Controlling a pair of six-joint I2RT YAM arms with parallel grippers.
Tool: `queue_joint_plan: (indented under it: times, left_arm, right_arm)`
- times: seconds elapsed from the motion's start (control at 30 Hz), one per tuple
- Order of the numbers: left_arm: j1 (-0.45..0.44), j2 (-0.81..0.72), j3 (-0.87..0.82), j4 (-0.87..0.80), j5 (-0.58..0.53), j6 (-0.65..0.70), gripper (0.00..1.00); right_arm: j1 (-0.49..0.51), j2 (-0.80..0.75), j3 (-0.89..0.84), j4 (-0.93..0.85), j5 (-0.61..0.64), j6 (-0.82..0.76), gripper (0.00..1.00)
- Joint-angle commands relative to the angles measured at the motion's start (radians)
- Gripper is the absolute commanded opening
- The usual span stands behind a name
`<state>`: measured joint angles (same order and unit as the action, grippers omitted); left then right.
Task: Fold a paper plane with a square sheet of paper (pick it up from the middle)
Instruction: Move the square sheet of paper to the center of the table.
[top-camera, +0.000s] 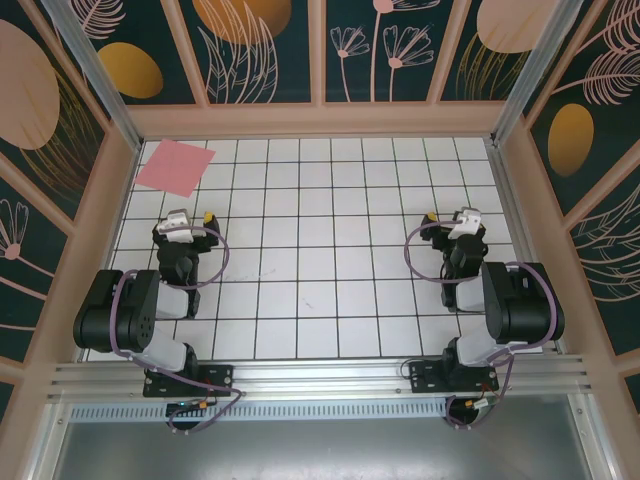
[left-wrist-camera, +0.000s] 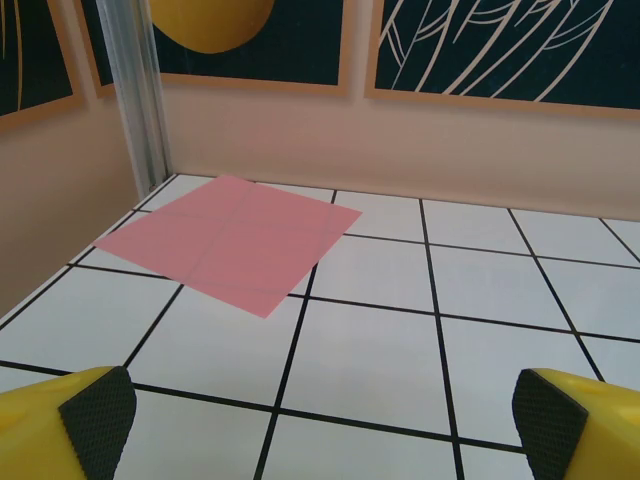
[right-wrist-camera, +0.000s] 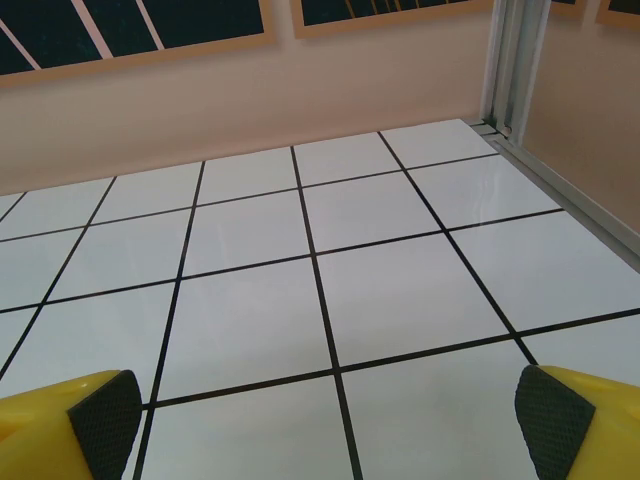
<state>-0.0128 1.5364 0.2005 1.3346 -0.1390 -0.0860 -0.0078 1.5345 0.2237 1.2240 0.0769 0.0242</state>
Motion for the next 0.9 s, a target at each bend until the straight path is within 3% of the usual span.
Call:
queue_joint_plan:
  times: [0.0, 0.67, 0.73, 0.87]
  left_arm:
    - [0.006, 0.004, 0.014, 0.026, -0.006, 0.006, 0.99]
    - [0.006, 0.004, 0.011, 0.027, -0.006, 0.006, 0.99]
    - [0.005, -0.002, -0.003, 0.053, -0.025, 0.001, 0.98]
    - [0.006, -0.094, -0.041, 0.043, -0.099, -0.025, 0.99]
  right_arm:
    - [-0.010, 0.005, 0.002, 0.035, -0.016, 0.001, 0.99]
    - [-0.017, 0.004, 0.002, 0.034, -0.028, 0.002, 0.99]
    - [-0.010, -0.019, 0.027, -0.024, -0.024, -0.004, 0.99]
    - [0.013, -0.126, 0.181, -0.360, 0.044, -0.008, 0.99]
